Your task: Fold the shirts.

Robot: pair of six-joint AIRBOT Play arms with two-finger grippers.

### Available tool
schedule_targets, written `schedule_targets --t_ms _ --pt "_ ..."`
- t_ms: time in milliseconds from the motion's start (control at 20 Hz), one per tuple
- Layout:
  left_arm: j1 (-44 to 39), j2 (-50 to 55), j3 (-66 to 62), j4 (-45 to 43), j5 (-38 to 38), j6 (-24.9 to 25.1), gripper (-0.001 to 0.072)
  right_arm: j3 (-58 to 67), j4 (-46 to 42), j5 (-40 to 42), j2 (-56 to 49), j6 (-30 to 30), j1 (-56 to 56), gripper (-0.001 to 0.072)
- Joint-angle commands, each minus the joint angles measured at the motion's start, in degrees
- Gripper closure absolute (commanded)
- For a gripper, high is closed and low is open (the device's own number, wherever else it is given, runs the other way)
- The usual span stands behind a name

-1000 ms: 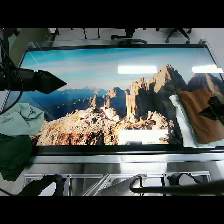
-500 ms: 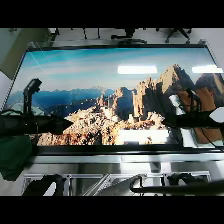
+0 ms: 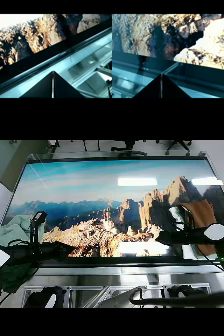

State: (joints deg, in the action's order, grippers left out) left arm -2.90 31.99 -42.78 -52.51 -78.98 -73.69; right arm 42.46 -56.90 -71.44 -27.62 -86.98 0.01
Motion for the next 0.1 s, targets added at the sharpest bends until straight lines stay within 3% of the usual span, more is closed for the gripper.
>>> schedule_targets --t_ms 0,50 --pt "0.0 -1.3 0.7 0.0 0.3 0.0 0.0692 -0.1 0.2 -0.2 0.1 -0.2 0.2 0.0697" --pt "0.0 -1.2 0.7 0.0 0.3 0.0 0.0692 -0.1 0.2 -0.2 0.1 -0.2 0.2 0.0697"
